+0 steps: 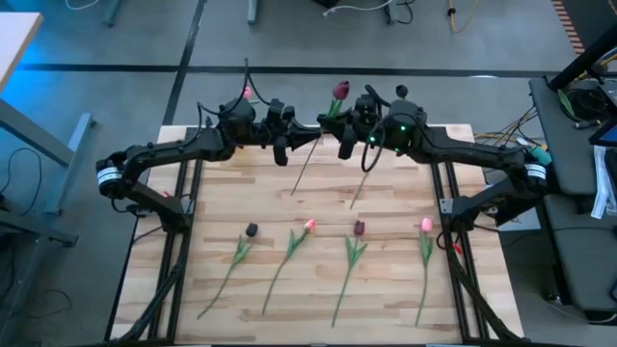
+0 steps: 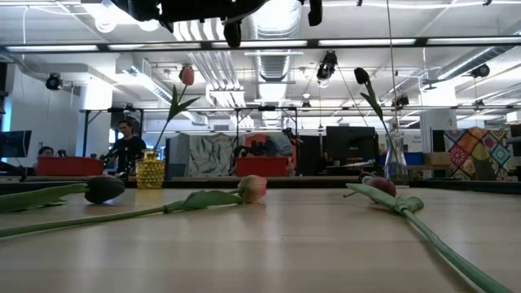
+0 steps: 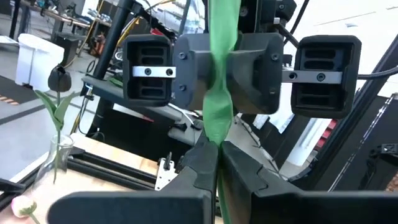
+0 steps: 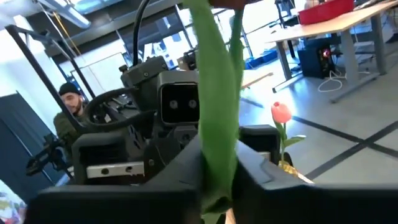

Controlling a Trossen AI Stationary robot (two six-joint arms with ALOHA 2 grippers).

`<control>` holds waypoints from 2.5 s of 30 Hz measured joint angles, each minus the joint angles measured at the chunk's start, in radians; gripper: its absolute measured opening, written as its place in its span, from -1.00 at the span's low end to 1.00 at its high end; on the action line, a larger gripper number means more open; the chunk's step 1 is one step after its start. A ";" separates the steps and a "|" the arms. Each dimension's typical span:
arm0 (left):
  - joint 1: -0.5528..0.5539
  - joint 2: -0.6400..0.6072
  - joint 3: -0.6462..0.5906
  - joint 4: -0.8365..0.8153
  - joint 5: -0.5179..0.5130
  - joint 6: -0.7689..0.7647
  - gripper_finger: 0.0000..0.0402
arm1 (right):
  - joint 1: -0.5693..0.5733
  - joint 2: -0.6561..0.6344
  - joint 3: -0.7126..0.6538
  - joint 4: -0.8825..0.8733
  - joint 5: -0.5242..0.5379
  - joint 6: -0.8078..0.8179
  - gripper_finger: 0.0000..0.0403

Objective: Sort flowers into vase by color
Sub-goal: Insert the top dark red tulip into the transparent vase

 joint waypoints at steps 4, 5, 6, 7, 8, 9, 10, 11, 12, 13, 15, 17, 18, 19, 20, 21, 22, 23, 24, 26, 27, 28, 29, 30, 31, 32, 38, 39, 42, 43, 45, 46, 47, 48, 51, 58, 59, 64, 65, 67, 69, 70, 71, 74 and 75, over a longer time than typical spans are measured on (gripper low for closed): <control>0.000 0.000 0.000 -0.005 -0.001 -0.013 -0.95 | 0.000 -0.019 0.011 -0.039 0.000 -0.048 -0.92; 0.000 0.000 0.001 -0.015 -0.001 -0.014 -0.93 | 0.000 -0.030 0.017 -0.061 0.000 -0.060 -0.92; 0.000 0.000 0.001 -0.023 0.000 -0.015 -0.90 | -0.001 -0.042 0.025 -0.085 0.002 -0.073 -0.92; 0.000 0.000 0.001 -0.031 -0.001 -0.015 -0.86 | -0.002 -0.058 0.036 -0.115 0.013 -0.089 -0.93; 0.001 0.001 0.000 -0.042 -0.001 -0.013 -0.83 | -0.002 -0.076 0.049 -0.153 0.037 -0.109 -0.93; 0.001 0.001 0.000 -0.048 -0.001 -0.007 -0.80 | -0.002 -0.093 0.064 -0.197 0.065 -0.135 -0.93; 0.001 0.001 0.000 -0.057 -0.001 0.003 -0.76 | -0.002 -0.111 0.079 -0.240 0.091 -0.162 -0.93; 0.001 0.001 0.000 -0.068 -0.001 0.011 -0.72 | -0.003 -0.129 0.094 -0.291 0.118 -0.186 -0.93; 0.001 0.001 0.000 -0.079 -0.002 0.018 -0.68 | -0.003 -0.147 0.108 -0.342 0.146 -0.209 -0.93; 0.001 0.001 0.000 -0.093 -0.002 0.024 -0.65 | -0.002 -0.166 0.122 -0.394 0.177 -0.234 -0.93; 0.001 0.001 0.000 -0.111 -0.003 0.035 -0.58 | -0.002 -0.207 0.150 -0.500 0.259 -0.282 -0.93; 0.001 0.001 0.000 -0.116 -0.003 0.050 -0.52 | -0.002 -0.250 0.166 -0.599 0.369 -0.324 -0.93; 0.001 0.001 0.000 -0.119 -0.004 0.059 -0.49 | -0.003 -0.271 0.167 -0.642 0.421 -0.343 -0.93; 0.001 0.001 0.000 -0.120 -0.004 0.065 -0.47 | -0.003 -0.290 0.166 -0.681 0.473 -0.362 -0.93; 0.001 0.001 0.000 -0.120 -0.005 0.068 -0.45 | -0.007 -0.308 0.161 -0.713 0.522 -0.372 -0.93; 0.001 0.000 0.000 -0.120 -0.006 0.068 -0.44 | -0.015 -0.325 0.154 -0.746 0.563 -0.385 -0.93; 0.001 0.000 0.000 -0.120 -0.008 0.068 -0.43 | -0.025 -0.341 0.143 -0.774 0.600 -0.395 -0.93; 0.001 -0.001 0.000 -0.120 -0.009 0.068 -0.43 | -0.037 -0.355 0.129 -0.784 0.631 -0.409 -0.93; 0.001 -0.002 0.000 -0.120 -0.009 0.068 -0.43 | -0.051 -0.370 0.113 -0.783 0.654 -0.424 -0.94; 0.001 -0.005 0.000 -0.120 -0.009 0.072 -0.44 | -0.090 -0.395 0.076 -0.758 0.683 -0.476 -0.94; 0.001 -0.007 0.000 -0.120 -0.009 0.079 -0.45 | -0.117 -0.404 0.058 -0.736 0.686 -0.501 -0.94; 0.001 -0.010 0.000 -0.120 -0.009 0.088 -0.45 | -0.144 -0.409 0.038 -0.708 0.685 -0.521 -0.94; 0.001 -0.014 0.000 -0.120 -0.009 0.096 -0.46 | -0.172 -0.412 0.019 -0.679 0.685 -0.540 -0.94; 0.001 -0.017 0.000 -0.119 -0.009 0.104 -0.46 | -0.199 -0.412 0.001 -0.654 0.684 -0.553 -0.94; 0.001 -0.020 0.000 -0.118 -0.010 0.110 -0.47 | -0.225 -0.409 -0.017 -0.636 0.683 -0.571 -0.94; 0.001 -0.024 0.000 -0.119 -0.010 0.112 -0.47 | -0.250 -0.404 -0.033 -0.617 0.682 -0.589 -0.94; 0.001 -0.057 0.000 -0.144 -0.038 0.135 -0.47 | -0.377 -0.358 -0.095 -0.533 0.676 -0.663 -0.94; 0.001 -0.066 0.000 -0.153 -0.047 0.142 -0.47 | -0.394 -0.350 -0.104 -0.524 0.674 -0.665 -0.94; 0.001 -0.086 0.000 -0.196 -0.081 0.165 -0.47 | -0.438 -0.327 -0.135 -0.480 0.673 -0.692 -0.94; 0.001 -0.092 0.000 -0.206 -0.084 0.170 -0.47 | -0.449 -0.321 -0.143 -0.471 0.670 -0.693 -0.94; 0.001 -0.103 0.000 -0.225 -0.092 0.178 -0.47 | -0.469 -0.312 -0.162 -0.445 0.657 -0.694 -0.94; 0.001 -0.107 0.000 -0.226 -0.094 0.180 -0.47 | -0.477 -0.307 -0.173 -0.427 0.655 -0.694 -0.94; 0.001 -0.112 0.000 -0.232 -0.099 0.181 -0.47 | -0.483 -0.305 -0.186 -0.409 0.655 -0.701 -0.94; 0.001 -0.116 0.000 -0.237 -0.105 0.181 -0.47 | -0.488 -0.302 -0.200 -0.390 0.654 -0.706 -0.94; 0.001 -0.130 0.000 -0.253 -0.115 0.182 -0.47 | -0.500 -0.298 -0.230 -0.346 0.655 -0.706 -0.94; 0.001 -0.178 0.000 -0.275 -0.143 0.190 -0.47 | -0.509 -0.300 -0.284 -0.299 0.654 -0.705 -0.94; 0.002 -0.191 0.002 -0.276 -0.149 0.191 -0.47 | -0.509 -0.299 -0.285 -0.301 0.653 -0.702 -0.94; 0.023 -0.265 0.029 -0.279 -0.166 0.196 -0.47 | -0.509 -0.299 -0.268 -0.294 0.654 -0.698 -0.94; 0.028 -0.280 0.031 -0.282 -0.166 0.196 -0.47 | -0.509 -0.299 -0.261 -0.294 0.655 -0.699 -0.94; 0.036 -0.308 0.034 -0.287 -0.166 0.196 -0.47 | -0.509 -0.300 -0.245 -0.291 0.654 -0.701 -0.94; 0.042 -0.337 0.034 -0.292 -0.167 0.196 -0.47 | -0.509 -0.300 -0.231 -0.292 0.654 -0.706 -0.94; 0.044 -0.350 0.034 -0.300 -0.167 0.196 -0.47 | -0.509 -0.300 -0.225 -0.292 0.653 -0.706 -0.94; 0.045 -0.362 0.034 -0.309 -0.167 0.196 -0.47 | -0.509 -0.300 -0.219 -0.295 0.652 -0.706 -0.94; 0.045 -0.387 0.034 -0.347 -0.169 0.204 -0.49 | -0.509 -0.301 -0.206 -0.299 0.640 -0.695 -0.94; 0.045 -0.392 0.034 -0.362 -0.170 0.211 -0.49 | -0.509 -0.301 -0.202 -0.304 0.624 -0.683 -0.94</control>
